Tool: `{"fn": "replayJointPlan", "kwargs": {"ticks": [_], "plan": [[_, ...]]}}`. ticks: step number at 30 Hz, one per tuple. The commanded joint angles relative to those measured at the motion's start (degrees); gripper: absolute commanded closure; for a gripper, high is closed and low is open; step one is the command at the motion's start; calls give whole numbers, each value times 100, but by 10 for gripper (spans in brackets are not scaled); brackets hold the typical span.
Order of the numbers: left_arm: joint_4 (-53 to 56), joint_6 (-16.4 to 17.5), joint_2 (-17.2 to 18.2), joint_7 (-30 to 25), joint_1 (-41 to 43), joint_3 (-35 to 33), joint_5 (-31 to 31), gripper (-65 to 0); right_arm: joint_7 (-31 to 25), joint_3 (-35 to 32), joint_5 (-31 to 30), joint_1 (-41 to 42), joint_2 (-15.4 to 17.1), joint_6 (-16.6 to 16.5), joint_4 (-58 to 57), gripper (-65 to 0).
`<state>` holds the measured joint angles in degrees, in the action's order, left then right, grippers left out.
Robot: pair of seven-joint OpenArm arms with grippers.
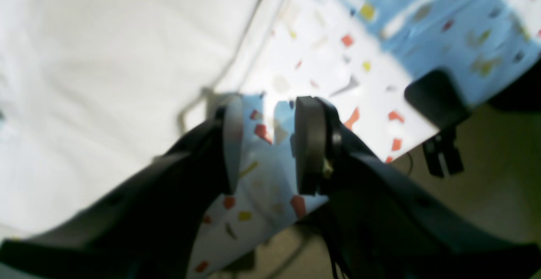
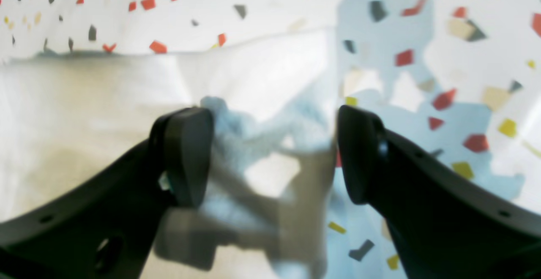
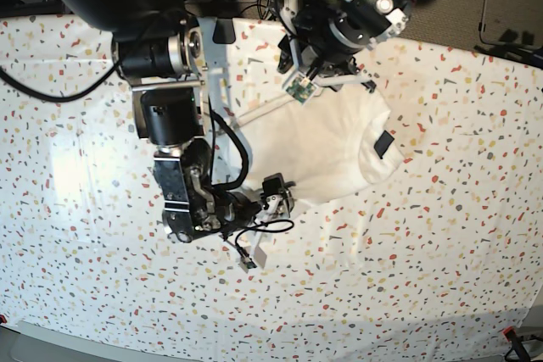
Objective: Fold the T-shirt properly
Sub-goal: 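Grasp the folded bundle edges with both grippers and flatten it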
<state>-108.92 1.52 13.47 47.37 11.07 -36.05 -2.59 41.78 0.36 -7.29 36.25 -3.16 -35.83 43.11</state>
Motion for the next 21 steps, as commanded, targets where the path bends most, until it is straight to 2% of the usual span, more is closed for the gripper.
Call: {"fn": "replayJointPlan", "kwargs": {"ticks": [1, 4, 7, 13, 21], "plan": [[98, -15, -11, -105, -81, 0, -35, -200, -24, 9, -114, 212, 66, -42, 103, -454], [752, -20, -11, -122, -321, 0, -37, -200, 144, 9, -192, 210, 181, -48, 103, -454], [1320, -20, -9, -118, -651, 0, -39, -200, 341, 9, -238, 205, 295, -282, 103, -454], [1803, -20, -9, -52, -1209, 0, -20, -200, 898, 9, -1228, 177, 603, -404, 103, -454], [1858, -22, 7, 52, -1572, 0, 109, -200, 1493, 9, -2061, 175, 1217, -417, 330, -454]]}}
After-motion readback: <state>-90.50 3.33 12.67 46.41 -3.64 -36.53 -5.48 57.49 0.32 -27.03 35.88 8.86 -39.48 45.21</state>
